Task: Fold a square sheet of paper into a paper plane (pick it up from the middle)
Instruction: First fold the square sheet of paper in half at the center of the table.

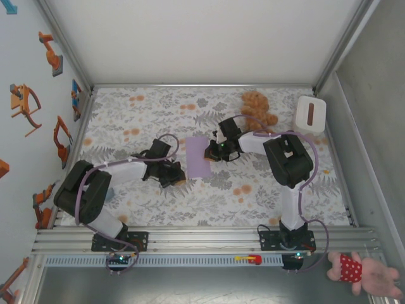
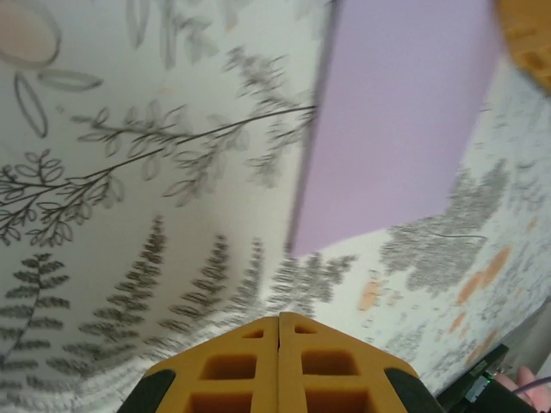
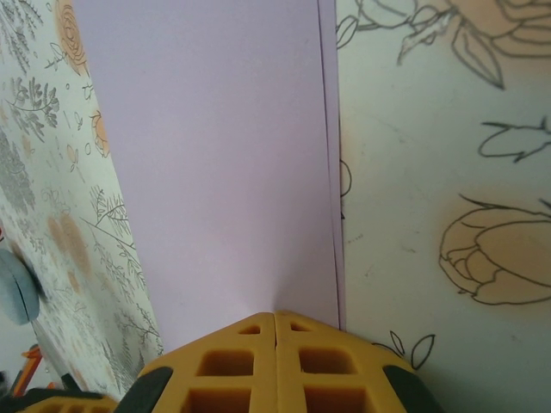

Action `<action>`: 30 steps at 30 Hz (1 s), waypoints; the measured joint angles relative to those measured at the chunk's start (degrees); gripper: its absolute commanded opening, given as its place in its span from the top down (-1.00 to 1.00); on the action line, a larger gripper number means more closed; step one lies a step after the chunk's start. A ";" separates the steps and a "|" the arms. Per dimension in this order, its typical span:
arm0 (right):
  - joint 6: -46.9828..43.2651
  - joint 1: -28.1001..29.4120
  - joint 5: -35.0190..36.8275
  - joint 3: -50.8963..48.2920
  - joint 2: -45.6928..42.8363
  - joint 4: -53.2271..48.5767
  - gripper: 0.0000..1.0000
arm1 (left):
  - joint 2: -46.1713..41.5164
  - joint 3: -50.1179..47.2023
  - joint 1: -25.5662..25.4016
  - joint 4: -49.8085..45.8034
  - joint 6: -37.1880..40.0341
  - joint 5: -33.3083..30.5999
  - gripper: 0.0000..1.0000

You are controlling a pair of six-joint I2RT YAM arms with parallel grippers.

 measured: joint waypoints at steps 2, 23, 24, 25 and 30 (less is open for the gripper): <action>-0.02 0.24 0.76 1.53 -0.26 -1.88 1.00 | -1.95 2.43 0.02 -0.50 0.00 -1.20 0.86; 2.51 -0.55 12.35 -2.05 -15.82 -13.68 0.05 | 13.90 16.65 3.61 9.86 -3.08 0.98 0.20; 2.71 -0.59 12.50 -3.41 -16.46 -13.25 0.05 | 15.13 17.40 3.89 9.79 -3.10 1.42 0.20; 3.04 -0.59 12.68 -4.68 -16.85 -12.68 0.05 | 16.33 18.18 4.17 9.77 -3.10 1.79 0.20; 4.35 -0.66 12.94 -10.10 -17.22 -9.68 0.16 | 21.99 22.97 4.83 9.51 -3.08 3.39 0.24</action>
